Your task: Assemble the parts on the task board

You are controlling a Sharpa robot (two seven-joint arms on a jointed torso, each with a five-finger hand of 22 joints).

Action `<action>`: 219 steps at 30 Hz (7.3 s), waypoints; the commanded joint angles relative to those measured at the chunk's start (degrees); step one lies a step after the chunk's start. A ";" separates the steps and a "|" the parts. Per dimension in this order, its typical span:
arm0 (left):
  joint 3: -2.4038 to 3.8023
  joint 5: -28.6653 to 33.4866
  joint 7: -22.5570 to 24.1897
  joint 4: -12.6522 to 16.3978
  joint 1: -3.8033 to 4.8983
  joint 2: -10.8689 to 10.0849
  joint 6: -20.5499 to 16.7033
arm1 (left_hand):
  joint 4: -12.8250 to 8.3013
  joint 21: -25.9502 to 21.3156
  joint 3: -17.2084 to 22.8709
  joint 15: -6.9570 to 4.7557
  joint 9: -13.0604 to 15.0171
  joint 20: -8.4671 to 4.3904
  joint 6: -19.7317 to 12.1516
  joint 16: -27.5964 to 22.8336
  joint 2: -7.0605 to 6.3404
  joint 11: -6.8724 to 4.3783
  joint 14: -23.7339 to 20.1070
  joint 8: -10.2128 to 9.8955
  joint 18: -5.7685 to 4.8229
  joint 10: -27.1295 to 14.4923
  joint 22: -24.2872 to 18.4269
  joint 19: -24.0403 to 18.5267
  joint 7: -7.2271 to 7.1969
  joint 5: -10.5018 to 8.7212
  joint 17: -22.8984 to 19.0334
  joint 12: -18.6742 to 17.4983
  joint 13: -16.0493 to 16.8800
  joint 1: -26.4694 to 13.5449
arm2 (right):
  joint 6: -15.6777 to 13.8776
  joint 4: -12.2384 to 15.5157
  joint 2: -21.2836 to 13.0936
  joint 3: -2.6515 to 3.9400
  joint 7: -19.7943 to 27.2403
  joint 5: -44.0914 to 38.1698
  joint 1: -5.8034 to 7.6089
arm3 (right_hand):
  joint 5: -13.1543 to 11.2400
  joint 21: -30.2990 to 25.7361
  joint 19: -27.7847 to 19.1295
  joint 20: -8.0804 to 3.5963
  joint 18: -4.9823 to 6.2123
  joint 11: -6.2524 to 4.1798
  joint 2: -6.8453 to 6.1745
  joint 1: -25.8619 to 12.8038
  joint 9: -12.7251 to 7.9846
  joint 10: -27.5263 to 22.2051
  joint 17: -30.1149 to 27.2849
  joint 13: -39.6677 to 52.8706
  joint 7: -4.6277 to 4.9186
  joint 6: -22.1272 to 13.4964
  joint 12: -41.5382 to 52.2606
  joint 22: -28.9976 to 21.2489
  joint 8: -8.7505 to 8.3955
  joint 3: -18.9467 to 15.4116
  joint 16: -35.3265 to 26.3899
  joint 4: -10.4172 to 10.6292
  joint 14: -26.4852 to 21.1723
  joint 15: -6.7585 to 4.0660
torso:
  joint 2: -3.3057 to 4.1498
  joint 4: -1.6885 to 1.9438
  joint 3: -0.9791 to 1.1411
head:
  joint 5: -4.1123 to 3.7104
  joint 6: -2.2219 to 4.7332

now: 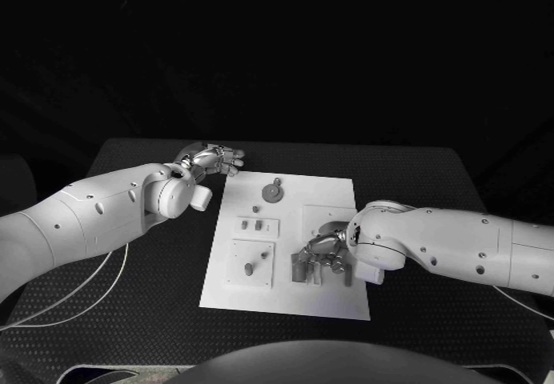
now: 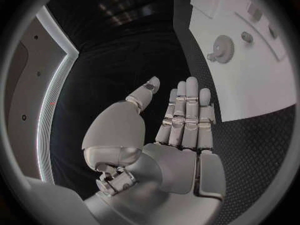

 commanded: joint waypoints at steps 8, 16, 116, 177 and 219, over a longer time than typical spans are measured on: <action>0.03 0.18 0.28 0.05 0.06 0.06 0.88 | 0.35 -0.28 -0.08 0.45 -0.10 0.48 -0.34 -0.35 -0.05 0.04 -0.06 0.27 0.64 -0.32 0.10 -0.06 0.01 -0.01 0.10 -0.38 -0.07 -0.47 | 0.43 0.31 0.11 -0.22 0.95 -1.58 -0.44 | 0.12 0.19 -0.31 -0.45 2.56 -0.07 4.62 5.40 0.31 -0.24 -0.04 -0.02 -0.28 -0.15 -0.11 -0.21 -0.01 1.63 -0.13 -2.22 -0.37 -0.16 | -0.01 0.03 0.04 | 0.05 -0.07; 0.03 0.18 0.28 0.00 0.06 0.07 0.91 | 0.36 -0.29 -0.07 0.45 -0.10 0.49 -0.33 -0.38 -0.04 0.04 -0.06 0.28 0.64 -0.31 0.12 -0.06 0.00 -0.02 0.13 -0.38 -0.07 -0.46 | 0.51 1.12 -1.22 -0.22 3.89 -3.70 -0.44 | 0.13 0.31 -0.41 -0.15 2.54 -0.06 5.99 6.60 0.35 -0.04 -0.07 -0.07 -0.28 0.09 -0.10 -0.23 -0.01 2.80 -0.10 -3.26 -0.25 -0.13 | 0.01 0.02 0.05 | 0.05 0.03; 0.02 0.18 0.04 -0.34 0.03 -0.31 1.18 | 1.40 -0.63 -0.09 0.52 -0.37 0.56 -0.88 -0.96 0.32 0.25 -0.06 0.16 0.66 -0.78 0.51 -0.06 0.24 0.17 0.82 -0.64 -0.27 -1.31 | -26.46 3.69 -6.12 -0.08 43.26 -48.02 -1.98 | 0.62 -1.09 -4.50 1.00 2.56 -0.21 -3.04 28.99 -4.68 -4.36 -0.83 -1.07 -0.74 -12.79 -0.38 -1.77 -4.72 4.09 -2.81 -11.54 -4.08 0.15 | 0.01 -0.04 0.12 | 1.65 0.29; -0.13 0.86 -0.16 -0.60 0.00 -0.57 1.29 | 1.45 -0.80 -0.06 0.58 -0.41 0.62 -0.88 -1.21 0.34 0.25 -0.15 0.24 0.63 -0.78 0.69 -0.25 0.21 0.15 1.06 -0.62 -0.28 -1.27 | -12.54 2.73 -2.78 -0.17 37.55 -67.84 -5.11 | 0.11 -1.79 -11.62 4.76 2.56 1.59 -3.13 34.38 -2.92 -14.28 -1.40 -1.33 -3.38 -12.80 3.84 0.37 -0.31 6.39 1.52 -11.41 -14.06 2.57 | 0.01 0.01 0.06 | 2.26 -1.18; -0.16 0.79 -0.43 -0.53 0.01 -0.60 1.54 | 1.52 -0.87 -0.11 0.60 -0.45 0.64 -0.96 -1.34 0.33 0.29 -0.17 0.25 0.62 -0.86 0.81 -0.28 0.24 0.09 1.22 -0.64 -0.31 -1.35 | -13.83 1.78 -2.00 -0.15 35.78 -71.55 -5.13 | 0.11 -0.12 -9.98 3.75 2.56 0.75 -2.30 32.89 -1.70 -12.69 -3.35 -3.22 -0.55 -2.61 5.99 0.71 3.43 10.26 4.17 -10.87 -13.30 2.05 | -0.01 0.02 -0.05 | 1.92 -1.18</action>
